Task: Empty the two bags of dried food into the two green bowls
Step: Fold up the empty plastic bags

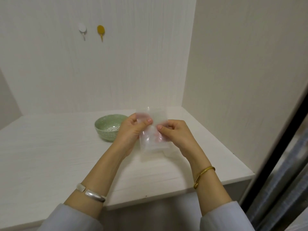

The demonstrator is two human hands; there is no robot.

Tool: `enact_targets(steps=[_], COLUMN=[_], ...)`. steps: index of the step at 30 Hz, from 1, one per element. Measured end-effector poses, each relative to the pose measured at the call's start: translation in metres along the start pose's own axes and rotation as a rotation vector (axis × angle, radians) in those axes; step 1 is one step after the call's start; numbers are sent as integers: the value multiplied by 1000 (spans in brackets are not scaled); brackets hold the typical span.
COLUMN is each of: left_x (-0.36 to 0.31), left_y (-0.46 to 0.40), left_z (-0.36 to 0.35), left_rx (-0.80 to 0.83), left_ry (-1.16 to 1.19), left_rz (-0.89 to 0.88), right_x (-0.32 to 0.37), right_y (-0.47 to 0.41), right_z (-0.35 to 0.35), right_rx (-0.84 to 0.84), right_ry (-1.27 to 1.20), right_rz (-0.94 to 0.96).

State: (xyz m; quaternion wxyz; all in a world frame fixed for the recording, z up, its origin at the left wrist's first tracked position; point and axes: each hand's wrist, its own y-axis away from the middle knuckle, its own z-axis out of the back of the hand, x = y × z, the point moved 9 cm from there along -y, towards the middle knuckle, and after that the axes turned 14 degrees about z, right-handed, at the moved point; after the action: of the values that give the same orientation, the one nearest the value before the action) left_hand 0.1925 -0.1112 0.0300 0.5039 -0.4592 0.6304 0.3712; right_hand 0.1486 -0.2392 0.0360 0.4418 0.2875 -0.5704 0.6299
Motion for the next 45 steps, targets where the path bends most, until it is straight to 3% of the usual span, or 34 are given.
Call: enact_targets(steps=[2, 5, 16, 22, 28, 35, 45], left_x=[9, 16, -1, 2, 5, 13, 34], left_y=[4, 9, 23, 31, 38, 49, 66], left_z=[-7, -5, 9, 0, -3, -26, -60], left_rx=[98, 102, 3, 121, 103, 202, 252], left_ry=[-100, -229, -192, -162, -89, 14, 163], left_rz=[75, 105, -19, 10, 51, 113, 158], right_x=[-1, -2, 7, 10, 12, 20, 14], right_y=[0, 1, 9, 13, 24, 38, 76], right_z=[4, 1, -19, -11, -8, 12, 42], right_rx=[-49, -17, 178, 65, 100, 47, -120], right_ry=[-41, -33, -113, -246, -262, -297, -395], right_rz=[-15, -40, -35, -66, -74, -81, -114])
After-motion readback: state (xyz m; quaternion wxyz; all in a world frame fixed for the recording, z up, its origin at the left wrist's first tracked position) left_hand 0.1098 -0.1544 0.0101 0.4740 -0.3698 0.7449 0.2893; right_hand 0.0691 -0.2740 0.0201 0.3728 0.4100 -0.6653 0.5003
